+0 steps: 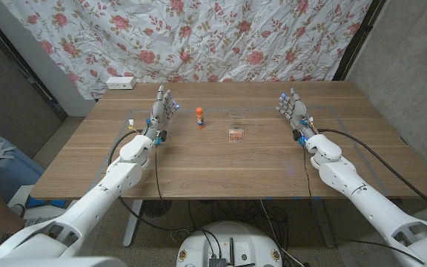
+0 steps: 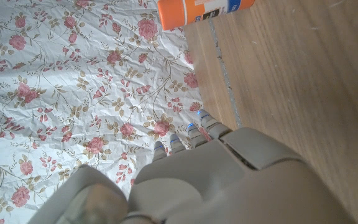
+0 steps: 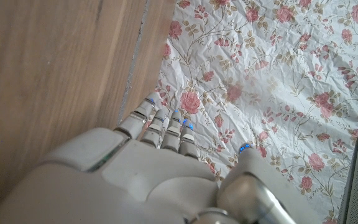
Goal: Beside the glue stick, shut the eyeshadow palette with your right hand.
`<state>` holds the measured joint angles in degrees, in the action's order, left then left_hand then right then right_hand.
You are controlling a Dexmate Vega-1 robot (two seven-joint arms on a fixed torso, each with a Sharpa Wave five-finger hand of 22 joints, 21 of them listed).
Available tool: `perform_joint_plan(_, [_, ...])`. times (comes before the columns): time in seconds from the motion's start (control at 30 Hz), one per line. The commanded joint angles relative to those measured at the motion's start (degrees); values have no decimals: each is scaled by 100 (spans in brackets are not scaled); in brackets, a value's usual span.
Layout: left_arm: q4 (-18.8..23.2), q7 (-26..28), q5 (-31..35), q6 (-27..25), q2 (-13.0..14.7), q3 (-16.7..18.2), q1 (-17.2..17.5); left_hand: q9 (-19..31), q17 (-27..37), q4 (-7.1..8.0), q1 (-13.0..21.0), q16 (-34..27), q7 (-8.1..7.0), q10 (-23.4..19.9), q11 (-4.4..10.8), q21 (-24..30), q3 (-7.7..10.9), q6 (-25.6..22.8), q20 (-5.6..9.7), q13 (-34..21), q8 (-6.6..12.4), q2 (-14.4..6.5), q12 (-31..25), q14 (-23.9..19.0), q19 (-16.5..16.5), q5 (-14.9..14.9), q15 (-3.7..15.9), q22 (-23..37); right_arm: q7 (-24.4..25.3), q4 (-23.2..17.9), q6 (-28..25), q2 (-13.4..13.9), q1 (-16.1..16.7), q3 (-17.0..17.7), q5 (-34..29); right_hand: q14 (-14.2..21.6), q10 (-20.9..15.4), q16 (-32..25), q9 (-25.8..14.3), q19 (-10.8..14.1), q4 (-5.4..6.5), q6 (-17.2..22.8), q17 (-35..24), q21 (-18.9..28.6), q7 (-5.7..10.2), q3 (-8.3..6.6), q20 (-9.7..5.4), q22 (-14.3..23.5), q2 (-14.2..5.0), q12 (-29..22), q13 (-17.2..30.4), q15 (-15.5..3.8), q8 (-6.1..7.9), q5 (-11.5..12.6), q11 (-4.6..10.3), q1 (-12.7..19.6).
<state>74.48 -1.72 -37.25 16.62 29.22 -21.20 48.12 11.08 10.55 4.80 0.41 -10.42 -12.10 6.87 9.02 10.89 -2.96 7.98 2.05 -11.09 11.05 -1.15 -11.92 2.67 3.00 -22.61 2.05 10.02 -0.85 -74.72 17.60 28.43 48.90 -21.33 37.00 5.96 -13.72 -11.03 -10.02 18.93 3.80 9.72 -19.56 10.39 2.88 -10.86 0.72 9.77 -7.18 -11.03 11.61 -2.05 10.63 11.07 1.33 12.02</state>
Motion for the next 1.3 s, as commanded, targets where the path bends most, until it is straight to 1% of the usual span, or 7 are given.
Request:
perform_joint_plan(0.03, [5,-2,-1,-5,2,0,1,16,15,28,53,-45,-49,-2,46,37,1,-14,49,-16,31,4,-29,45,47,-21,404,21,105,-82,187,-56,92,-55,-155,44,-41,-20,-29,7,-20,35,2,29,-6,-51,-41,15,-6,-21,16,-51,43,43,3,30])
perform_joint_plan(0.13, [4,-4,-1,-4,3,0,1,16,15,28,53,-44,-49,-3,47,37,1,-14,48,-16,31,5,-30,47,48,-21,408,21,116,-161,136,33,67,-94,-273,38,-31,-18,-29,-25,-27,33,12,19,-4,-59,-58,14,-9,-17,13,-59,41,44,-4,35])
perform_joint_plan(0.37, [7,-3,-4,-3,8,5,6,16,15,28,53,-44,-49,-3,51,37,2,-14,47,-16,31,6,-29,47,48,-21,404,21,120,-122,184,21,-18,-130,-371,27,-4,-16,-27,-139,-41,29,45,-10,-13,-79,-100,10,-12,-8,4,-62,35,45,-24,33])
perform_joint_plan(0.63, [4,-6,-3,-4,5,2,3,16,15,28,53,-45,-49,-1,56,37,3,-13,51,-16,31,7,-28,44,48,-21,412,21,218,-286,199,132,50,-139,-533,13,4,-14,-27,-156,-50,21,66,-3,-18,-95,-107,9,-18,-7,-1,-49,30,45,-29,32])
perform_joint_plan(0.8, [7,-2,-3,-3,7,4,6,16,15,28,53,-43,-49,-2,45,37,3,-13,48,-16,31,7,-29,49,46,-21,412,21,319,-522,73,296,123,-131,-657,-22,20,-10,-26,-364,-58,26,97,-52,-11,-110,-60,6,-16,-6,-9,-23,30,42,-27,15])
perform_joint_plan(0.93, [7,-2,-3,-4,6,4,5,16,15,28,53,-43,-49,2,39,36,4,-15,52,-16,32,7,-27,49,45,-21,410,21,389,-720,-89,468,154,-152,-813,-44,33,-10,-25,-500,-71,34,111,-78,-9,-119,-98,4,-20,-3,-13,-19,31,40,-35,14])
perform_joint_plan(1.3, [4,-3,-1,-4,2,0,1,16,15,29,53,-42,-49,1,44,37,6,-15,46,-16,32,7,-28,51,47,-21,407,21,665,-1152,-503,831,154,-251,-1360,-199,175,5,-25,-717,-92,14,142,-64,-8,-130,-111,0,-24,33,-23,47,20,31,-69,-22])
